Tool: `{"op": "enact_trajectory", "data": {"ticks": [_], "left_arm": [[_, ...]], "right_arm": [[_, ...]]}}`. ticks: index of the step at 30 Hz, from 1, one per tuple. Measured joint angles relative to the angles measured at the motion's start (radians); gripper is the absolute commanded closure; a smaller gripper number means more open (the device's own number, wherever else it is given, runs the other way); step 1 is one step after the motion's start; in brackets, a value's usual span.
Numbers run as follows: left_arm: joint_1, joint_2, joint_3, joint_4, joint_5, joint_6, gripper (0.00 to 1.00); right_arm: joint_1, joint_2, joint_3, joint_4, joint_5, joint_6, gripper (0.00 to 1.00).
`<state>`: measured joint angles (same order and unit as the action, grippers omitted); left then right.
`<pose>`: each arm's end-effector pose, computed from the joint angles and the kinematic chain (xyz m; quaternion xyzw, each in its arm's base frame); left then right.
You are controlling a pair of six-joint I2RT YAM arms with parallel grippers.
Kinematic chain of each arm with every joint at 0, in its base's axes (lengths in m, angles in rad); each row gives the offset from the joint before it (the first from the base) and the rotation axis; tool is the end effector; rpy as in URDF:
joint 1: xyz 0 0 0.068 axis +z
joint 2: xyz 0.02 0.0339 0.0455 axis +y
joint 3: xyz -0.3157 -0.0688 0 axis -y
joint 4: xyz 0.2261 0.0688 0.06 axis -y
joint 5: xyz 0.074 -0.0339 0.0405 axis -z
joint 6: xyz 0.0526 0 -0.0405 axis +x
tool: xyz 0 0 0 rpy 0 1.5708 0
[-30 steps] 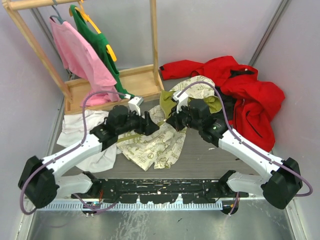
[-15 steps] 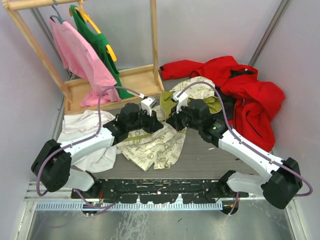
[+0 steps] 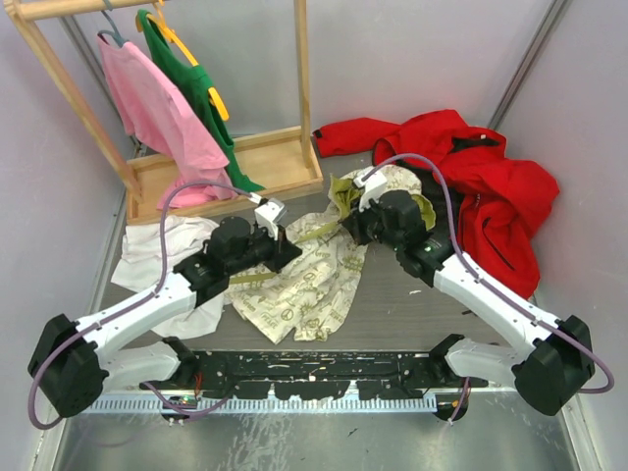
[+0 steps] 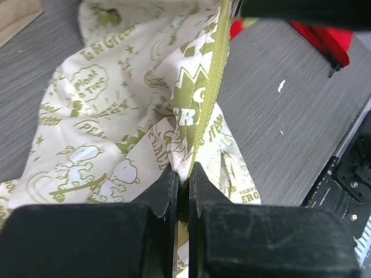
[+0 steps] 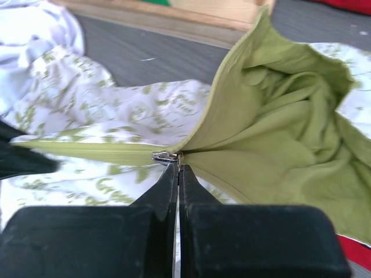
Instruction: Zip up the jacket
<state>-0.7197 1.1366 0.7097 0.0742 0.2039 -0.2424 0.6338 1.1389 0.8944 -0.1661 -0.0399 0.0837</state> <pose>0.1702 -0.1633 0.3175 0.2495 0.7790 -0.3373 0.4659 0.1904 0.1425 0.3532 -0.2376 0.8018 0.2080 0.5072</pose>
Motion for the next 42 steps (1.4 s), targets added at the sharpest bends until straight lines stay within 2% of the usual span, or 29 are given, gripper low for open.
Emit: {"op": "enact_trajectory", "data": {"ticks": [7,9,17,28,35,36,39,42], "left_arm": [[0.0,-0.12,-0.035,-0.107,-0.134,0.004,1.0],[0.0,-0.155,-0.036,-0.169,-0.237,-0.004,1.0],[0.024,-0.193,-0.035,-0.247,-0.377,-0.052,1.0],[0.065,-0.266,-0.044,-0.218,-0.314,-0.147,1.0],[0.085,-0.227,-0.078,-0.172,-0.245,-0.194,1.0],[0.086,-0.215,-0.079,-0.166,-0.24,-0.203,0.99],[0.09,-0.187,-0.088,-0.143,-0.232,-0.242,0.86],[0.096,-0.168,-0.113,-0.122,-0.236,-0.284,0.67]], "right_arm": [[-0.127,-0.048,-0.014,-0.01,0.05,0.006,0.99],[-0.168,-0.073,-0.023,-0.018,0.067,0.01,0.99],[-0.253,-0.094,-0.025,-0.037,0.076,0.012,0.99],[-0.389,-0.114,-0.053,-0.039,-0.154,0.095,0.99],[-0.422,-0.158,-0.136,0.016,-0.196,0.118,0.99],[-0.425,-0.165,-0.146,0.021,-0.196,0.122,0.93],[-0.433,-0.175,-0.171,0.038,-0.191,0.14,0.66],[-0.442,-0.185,-0.2,0.049,-0.143,0.182,0.4]]}}
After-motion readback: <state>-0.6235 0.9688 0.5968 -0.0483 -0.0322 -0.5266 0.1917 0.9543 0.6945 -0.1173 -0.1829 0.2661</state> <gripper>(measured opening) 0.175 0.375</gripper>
